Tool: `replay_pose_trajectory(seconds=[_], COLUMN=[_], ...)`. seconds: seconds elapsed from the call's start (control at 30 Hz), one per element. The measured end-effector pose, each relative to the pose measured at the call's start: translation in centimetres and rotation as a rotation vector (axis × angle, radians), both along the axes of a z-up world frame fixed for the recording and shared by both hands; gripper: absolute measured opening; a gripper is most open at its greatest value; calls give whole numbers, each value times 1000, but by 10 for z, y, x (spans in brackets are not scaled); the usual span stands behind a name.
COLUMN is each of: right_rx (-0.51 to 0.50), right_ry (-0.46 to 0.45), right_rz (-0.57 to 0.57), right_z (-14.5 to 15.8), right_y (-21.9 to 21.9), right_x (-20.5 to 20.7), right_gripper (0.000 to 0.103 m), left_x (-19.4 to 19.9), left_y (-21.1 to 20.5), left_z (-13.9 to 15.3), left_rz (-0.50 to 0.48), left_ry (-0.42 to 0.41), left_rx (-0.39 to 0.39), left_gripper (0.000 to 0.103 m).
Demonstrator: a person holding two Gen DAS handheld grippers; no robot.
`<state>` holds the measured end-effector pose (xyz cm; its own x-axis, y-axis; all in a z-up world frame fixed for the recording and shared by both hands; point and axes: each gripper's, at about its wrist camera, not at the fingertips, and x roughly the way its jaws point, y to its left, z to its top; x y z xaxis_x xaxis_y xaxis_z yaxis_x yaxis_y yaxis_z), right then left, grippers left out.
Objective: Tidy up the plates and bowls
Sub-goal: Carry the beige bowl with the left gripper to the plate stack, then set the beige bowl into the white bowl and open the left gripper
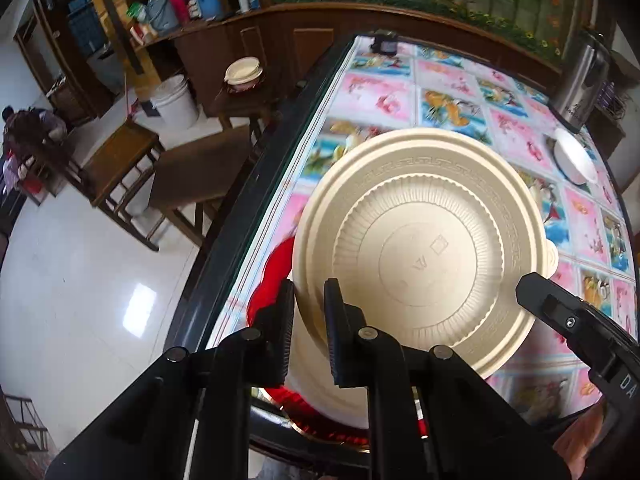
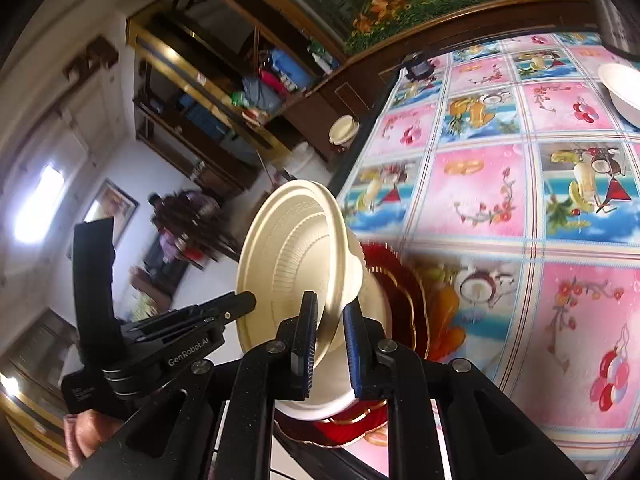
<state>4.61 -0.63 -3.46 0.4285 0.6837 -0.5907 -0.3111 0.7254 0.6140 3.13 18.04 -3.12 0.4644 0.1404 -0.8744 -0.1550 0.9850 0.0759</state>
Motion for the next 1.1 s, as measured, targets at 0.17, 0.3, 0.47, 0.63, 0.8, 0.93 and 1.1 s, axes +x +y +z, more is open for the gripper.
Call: replay_pose_trajectory(seconds=[0.17, 0.3, 0.47, 0.63, 0.8, 0.93, 1.1], right_rx=[-96, -146, -155, -109, -63, -49, -66], right_ry=[-5, -47, -133, -181, -167, -185, -205], right_rz=[25, 58, 69, -29, -141, -223, -308], right_z=[-10, -6, 13, 28, 33, 40, 44], right_y=[20, 28, 12, -30, -77, -119, -170], right_x=[-12, -20, -29, -24, -6, 3, 15], right_gripper=[16, 20, 39, 40, 40, 40, 40], left_x=[-11, -23, -39, -51, -43, -30, -10], left_y=[8, 6, -4, -25, -61, -95, -140], left_z=[-16, -16, 1, 25, 45, 56, 67], left_rz=[20, 40, 51, 29, -42, -100, -156], left_ry=[6, -43, -185, -333, -404, -429, -444], left_rx=[-17, 61, 262, 379, 378, 346, 292], left_gripper=[13, 14, 37, 49, 60, 60, 61])
